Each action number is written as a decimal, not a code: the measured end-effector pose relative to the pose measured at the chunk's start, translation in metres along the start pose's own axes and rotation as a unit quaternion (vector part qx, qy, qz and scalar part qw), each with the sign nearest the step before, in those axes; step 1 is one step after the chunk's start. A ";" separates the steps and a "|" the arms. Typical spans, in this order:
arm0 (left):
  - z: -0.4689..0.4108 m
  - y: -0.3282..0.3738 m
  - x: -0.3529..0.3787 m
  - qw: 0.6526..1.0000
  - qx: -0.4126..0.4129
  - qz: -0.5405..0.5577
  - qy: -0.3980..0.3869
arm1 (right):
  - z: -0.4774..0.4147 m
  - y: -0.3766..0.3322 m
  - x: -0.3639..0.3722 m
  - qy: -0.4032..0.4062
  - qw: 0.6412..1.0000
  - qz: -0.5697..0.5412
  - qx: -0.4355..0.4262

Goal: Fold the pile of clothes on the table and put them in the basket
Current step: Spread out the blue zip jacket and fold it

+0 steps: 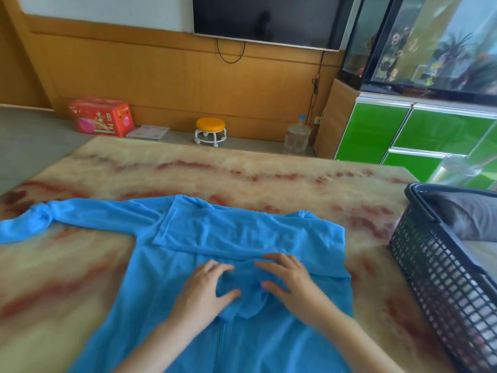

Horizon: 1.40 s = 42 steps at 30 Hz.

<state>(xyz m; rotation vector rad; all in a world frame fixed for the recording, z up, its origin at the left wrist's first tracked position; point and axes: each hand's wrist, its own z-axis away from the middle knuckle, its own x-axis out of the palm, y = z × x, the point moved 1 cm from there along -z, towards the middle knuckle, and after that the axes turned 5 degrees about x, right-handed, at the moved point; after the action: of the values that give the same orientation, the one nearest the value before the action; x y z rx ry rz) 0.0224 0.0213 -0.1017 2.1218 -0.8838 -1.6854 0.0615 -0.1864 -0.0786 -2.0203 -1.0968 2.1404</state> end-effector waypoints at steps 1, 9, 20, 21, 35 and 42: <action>0.007 0.002 0.003 1.000 0.008 0.002 -0.003 | -0.001 -0.009 0.004 0.001 1.000 -0.004 -0.018; 0.028 0.028 -0.016 0.993 0.084 0.068 -0.040 | 0.022 -0.027 0.008 0.057 0.998 -0.003 0.001; 0.073 -0.008 -0.047 0.986 0.054 0.010 -0.159 | 0.048 -0.077 0.026 0.074 0.994 0.077 -0.016; 0.076 -0.014 -0.052 0.984 0.062 0.011 -0.165 | 0.043 -0.086 0.030 0.058 0.993 0.107 0.003; 0.098 -0.180 -0.149 0.953 -0.220 -0.182 0.104 | -0.106 -0.238 0.096 -0.076 0.996 0.011 0.049; 0.090 -0.191 -0.144 0.940 -0.211 -0.226 0.141 | -0.199 -0.311 0.153 -0.045 0.999 -0.009 0.007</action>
<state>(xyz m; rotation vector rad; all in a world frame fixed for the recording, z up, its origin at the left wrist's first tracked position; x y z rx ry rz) -0.0277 0.2710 -0.1251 2.2712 0.0621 -1.5189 0.0695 0.2125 -0.0506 -1.9179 -1.1029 2.2437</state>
